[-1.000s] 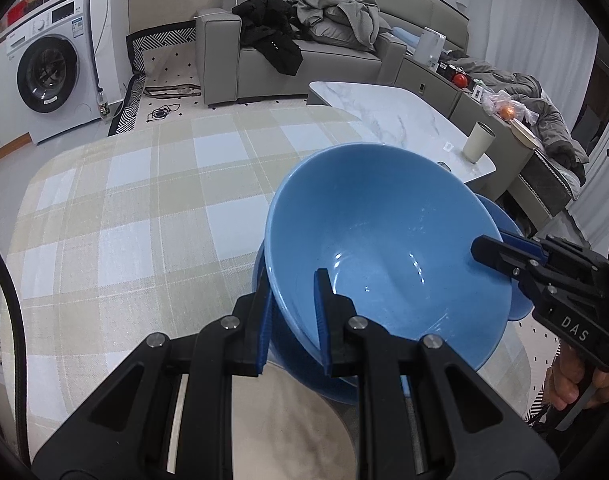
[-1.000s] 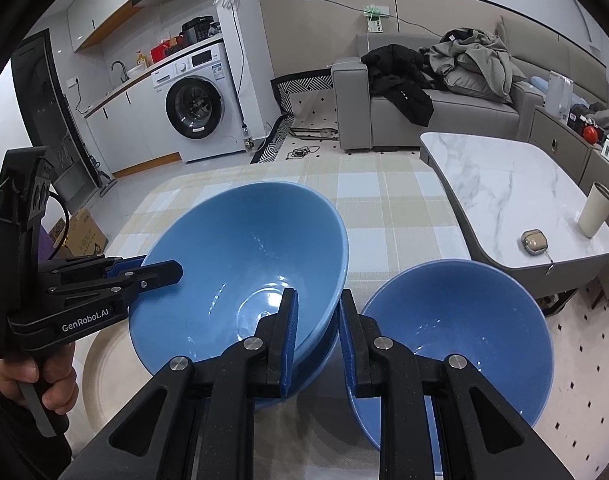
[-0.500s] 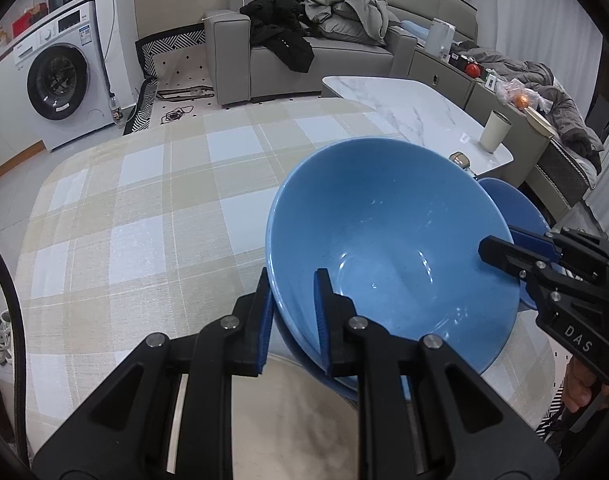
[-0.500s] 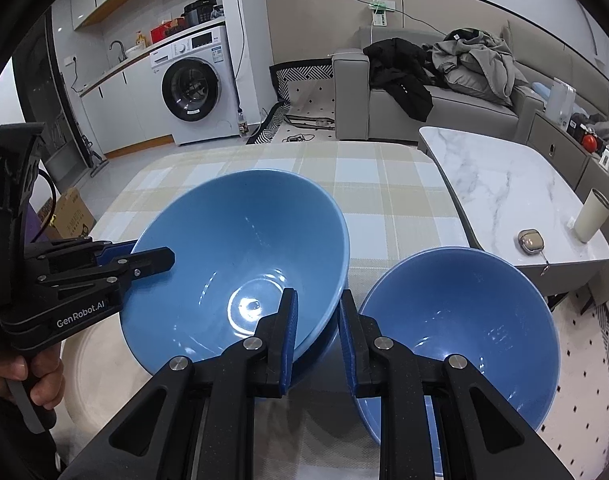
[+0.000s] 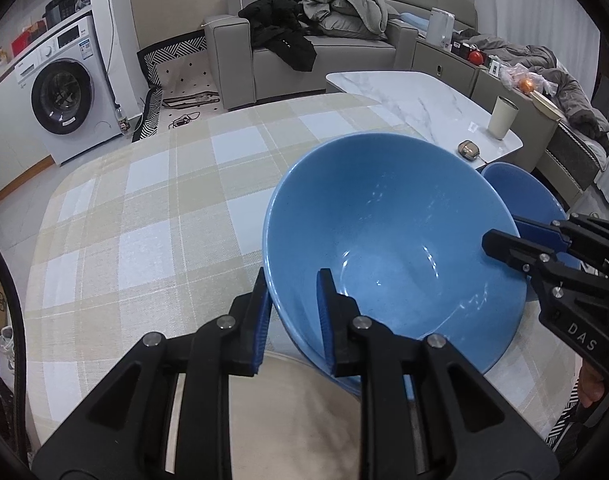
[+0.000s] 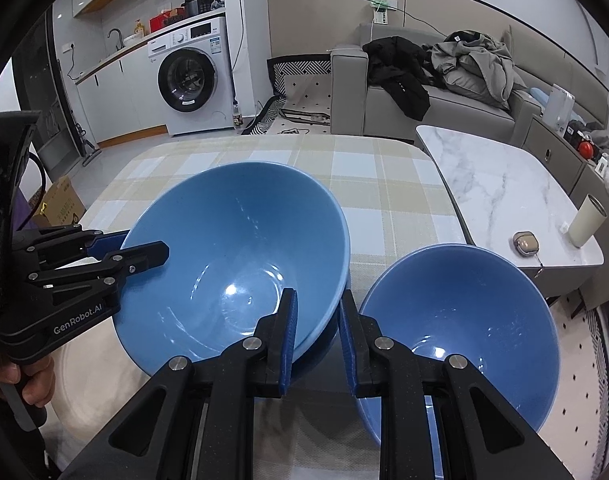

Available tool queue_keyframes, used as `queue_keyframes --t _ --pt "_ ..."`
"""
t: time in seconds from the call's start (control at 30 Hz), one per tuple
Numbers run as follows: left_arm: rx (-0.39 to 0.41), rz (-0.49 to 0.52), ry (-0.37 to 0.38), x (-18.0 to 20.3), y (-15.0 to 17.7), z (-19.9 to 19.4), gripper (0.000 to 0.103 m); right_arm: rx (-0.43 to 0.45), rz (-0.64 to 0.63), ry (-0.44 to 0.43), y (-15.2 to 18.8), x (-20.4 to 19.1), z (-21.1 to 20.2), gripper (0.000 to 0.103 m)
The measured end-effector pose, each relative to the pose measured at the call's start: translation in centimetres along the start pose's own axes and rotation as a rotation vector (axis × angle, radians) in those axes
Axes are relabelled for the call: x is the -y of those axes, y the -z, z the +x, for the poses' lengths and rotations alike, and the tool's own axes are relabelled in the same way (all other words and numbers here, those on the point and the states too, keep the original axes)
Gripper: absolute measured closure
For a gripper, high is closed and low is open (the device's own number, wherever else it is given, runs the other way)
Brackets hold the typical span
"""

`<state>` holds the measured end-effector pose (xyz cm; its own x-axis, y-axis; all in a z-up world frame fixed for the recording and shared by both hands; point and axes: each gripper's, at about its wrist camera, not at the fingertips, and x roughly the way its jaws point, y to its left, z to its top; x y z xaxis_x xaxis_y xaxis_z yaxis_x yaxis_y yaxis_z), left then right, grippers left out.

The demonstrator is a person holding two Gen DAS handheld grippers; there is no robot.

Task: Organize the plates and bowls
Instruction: 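Carry both held blue bowls across the table, then lower both blue bowls onto the table and open both tools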

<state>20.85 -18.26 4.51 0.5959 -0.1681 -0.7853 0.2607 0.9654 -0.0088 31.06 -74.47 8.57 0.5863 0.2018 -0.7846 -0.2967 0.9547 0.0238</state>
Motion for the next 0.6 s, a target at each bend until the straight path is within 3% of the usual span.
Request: queue_keyframes --t 0.47,0.6 --pt "-0.028 0.055 -0.081 1.6 0.7 0.7 0.084 0.005 -0.002 0.029 0.6 0.1 0.8 0.082" --pt "-0.030 0.052 -0.073 1.7 0.6 0.6 0.082 0.020 0.007 0.032 0.8 0.2 0.7 0.082"
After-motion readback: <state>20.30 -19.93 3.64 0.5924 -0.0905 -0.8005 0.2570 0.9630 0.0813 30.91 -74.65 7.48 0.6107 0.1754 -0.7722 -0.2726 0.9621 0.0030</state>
